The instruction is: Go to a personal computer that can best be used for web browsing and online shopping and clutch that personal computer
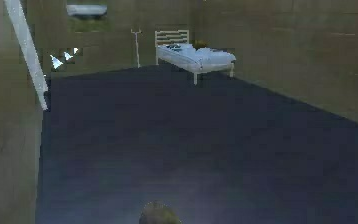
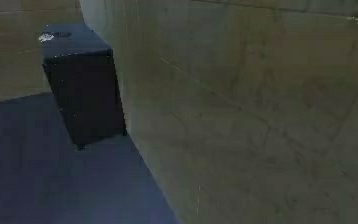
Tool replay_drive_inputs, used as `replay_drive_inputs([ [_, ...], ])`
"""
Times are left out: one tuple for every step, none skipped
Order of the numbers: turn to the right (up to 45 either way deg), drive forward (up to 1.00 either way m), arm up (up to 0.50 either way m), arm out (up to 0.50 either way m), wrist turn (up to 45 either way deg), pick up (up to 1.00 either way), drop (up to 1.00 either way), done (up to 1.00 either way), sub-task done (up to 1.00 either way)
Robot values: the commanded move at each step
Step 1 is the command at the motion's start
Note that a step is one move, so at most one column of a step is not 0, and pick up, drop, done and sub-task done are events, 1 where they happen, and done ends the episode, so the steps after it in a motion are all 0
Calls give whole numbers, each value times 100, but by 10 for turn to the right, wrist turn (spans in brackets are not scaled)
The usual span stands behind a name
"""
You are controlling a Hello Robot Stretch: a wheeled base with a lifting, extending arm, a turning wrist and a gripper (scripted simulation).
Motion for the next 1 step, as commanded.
replay_drive_inputs([
  [-300, 0, 0, 0, 0, 0, 0, 0, 0],
])
